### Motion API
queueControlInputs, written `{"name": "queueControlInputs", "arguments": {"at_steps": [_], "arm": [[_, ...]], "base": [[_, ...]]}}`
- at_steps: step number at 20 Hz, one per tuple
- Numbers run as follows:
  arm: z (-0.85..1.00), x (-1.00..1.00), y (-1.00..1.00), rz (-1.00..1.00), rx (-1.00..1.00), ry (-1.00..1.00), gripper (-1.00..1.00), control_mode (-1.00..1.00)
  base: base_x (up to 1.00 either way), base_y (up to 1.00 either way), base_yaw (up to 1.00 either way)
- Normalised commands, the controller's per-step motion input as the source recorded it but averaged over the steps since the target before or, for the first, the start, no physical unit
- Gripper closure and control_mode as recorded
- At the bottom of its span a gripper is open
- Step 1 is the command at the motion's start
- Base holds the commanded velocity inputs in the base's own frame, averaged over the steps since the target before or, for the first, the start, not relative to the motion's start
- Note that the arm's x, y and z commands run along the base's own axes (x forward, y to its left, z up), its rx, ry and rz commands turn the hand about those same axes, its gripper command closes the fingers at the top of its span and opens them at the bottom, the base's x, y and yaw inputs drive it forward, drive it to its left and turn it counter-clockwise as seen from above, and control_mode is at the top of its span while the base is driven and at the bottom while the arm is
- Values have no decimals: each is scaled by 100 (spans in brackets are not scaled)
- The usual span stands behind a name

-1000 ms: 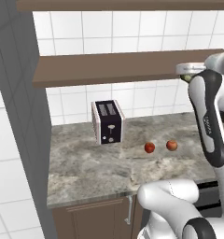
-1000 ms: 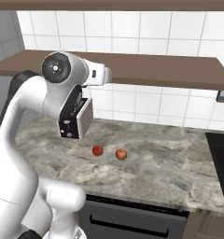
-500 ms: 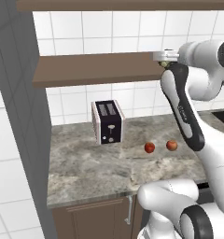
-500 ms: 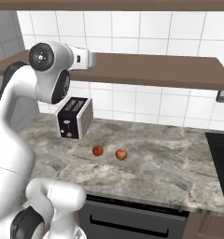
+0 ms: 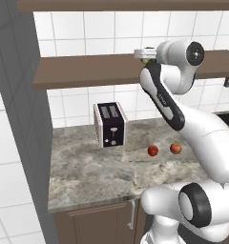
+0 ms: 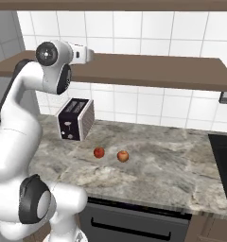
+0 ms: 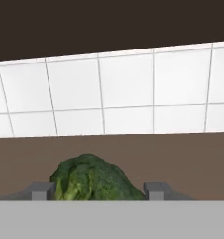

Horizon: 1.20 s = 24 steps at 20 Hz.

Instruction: Pick the broccoli, apple, apple from the counter and place them in the cabinet.

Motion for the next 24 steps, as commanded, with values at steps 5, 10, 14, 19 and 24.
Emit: {"name": "queueControlInputs", "arguments": {"at_steps": [5, 10, 14, 19, 24], "arm": [[-15, 75, 28, 6, 0, 0, 100, -100], [-29, 63, 27, 5, 0, 2, 100, -100], [-17, 28, 26, 4, 0, 1, 100, -100], [-7, 16, 20, 4, 0, 0, -100, -100], [0, 3, 0, 4, 0, 3, -100, -100]], "base": [[0, 0, 0], [0, 0, 0], [0, 0, 0], [0, 0, 0], [0, 0, 0]]}}
